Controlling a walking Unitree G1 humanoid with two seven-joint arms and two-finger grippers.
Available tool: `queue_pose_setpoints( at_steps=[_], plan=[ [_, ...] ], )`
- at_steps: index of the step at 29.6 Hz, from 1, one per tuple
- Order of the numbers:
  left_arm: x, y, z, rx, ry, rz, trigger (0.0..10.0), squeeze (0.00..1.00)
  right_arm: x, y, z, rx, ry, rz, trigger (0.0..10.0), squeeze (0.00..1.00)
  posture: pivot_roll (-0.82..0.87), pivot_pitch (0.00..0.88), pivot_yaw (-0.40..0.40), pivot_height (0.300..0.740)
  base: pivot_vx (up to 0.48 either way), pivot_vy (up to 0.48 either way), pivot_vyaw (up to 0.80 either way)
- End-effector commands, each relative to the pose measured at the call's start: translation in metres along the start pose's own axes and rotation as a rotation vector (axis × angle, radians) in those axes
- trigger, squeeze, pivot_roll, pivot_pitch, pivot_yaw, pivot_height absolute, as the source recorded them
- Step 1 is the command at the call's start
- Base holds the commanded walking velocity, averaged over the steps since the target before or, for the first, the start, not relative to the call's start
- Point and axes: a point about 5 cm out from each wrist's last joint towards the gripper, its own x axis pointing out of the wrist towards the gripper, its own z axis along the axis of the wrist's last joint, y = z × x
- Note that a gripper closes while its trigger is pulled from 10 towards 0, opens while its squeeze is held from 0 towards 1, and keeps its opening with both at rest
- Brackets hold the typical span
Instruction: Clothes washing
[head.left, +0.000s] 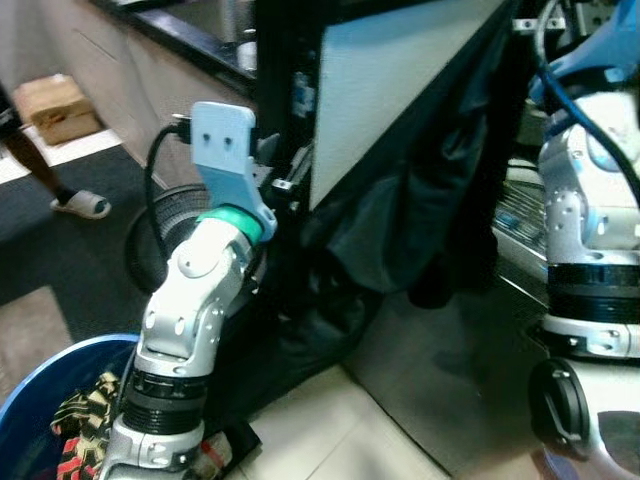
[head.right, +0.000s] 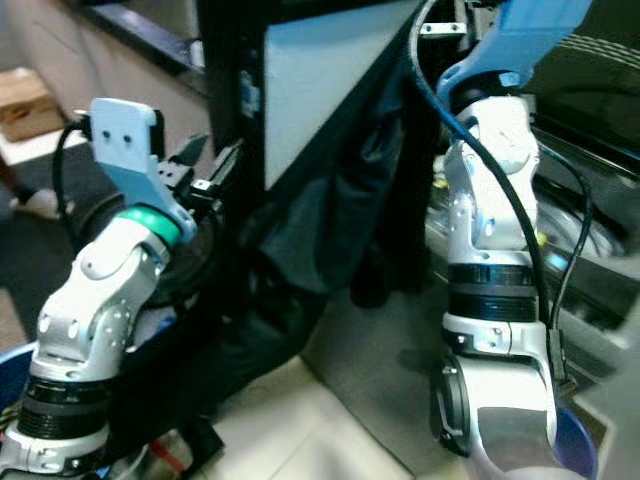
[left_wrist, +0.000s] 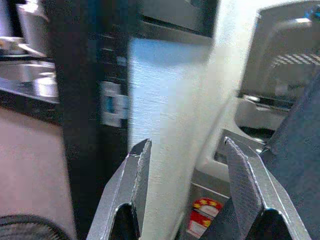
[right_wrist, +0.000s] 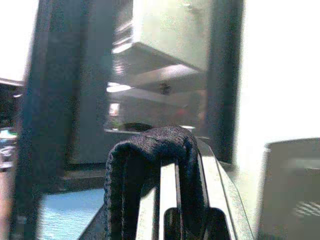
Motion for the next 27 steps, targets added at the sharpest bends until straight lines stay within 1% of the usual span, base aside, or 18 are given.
queue_pose_setpoints(
  at_steps=[1, 8, 14, 21, 27],
  plan=[
    [-0.001, -0.004, 0.000, 0.005, -0.001, -0.013, 10.0, 0.00, 0.003, -0.006, 0.013, 0.002, -0.055, -0.020, 10.0, 0.00, 0.04, 0.069, 0.023, 0.740, 0.000, 0.000, -0.80],
    [-0.001, -0.003, 0.000, 0.006, -0.001, -0.008, 10.0, 0.00, 0.002, -0.004, 0.013, 0.006, -0.055, -0.017, 10.0, 0.00, 0.05, 0.074, 0.022, 0.740, 0.000, 0.000, -0.80],
    [-0.001, 0.001, 0.001, 0.017, -0.002, 0.014, 10.0, 0.00, 0.002, -0.001, 0.013, 0.037, -0.062, -0.006, 10.0, 0.00, 0.05, 0.074, 0.021, 0.740, 0.000, 0.000, -0.80],
    [-0.001, 0.005, 0.002, 0.026, -0.002, 0.045, 10.0, 0.00, 0.002, -0.003, 0.012, 0.069, -0.058, -0.024, 10.0, 0.00, 0.05, 0.075, 0.020, 0.740, 0.000, 0.000, -0.80],
    [0.000, 0.008, 0.004, 0.045, -0.025, 0.071, 10.0, 0.00, 0.002, -0.003, 0.013, 0.057, -0.067, -0.021, 10.0, 0.00, 0.05, 0.074, 0.021, 0.740, 0.000, 0.000, -0.74]
  ],
)
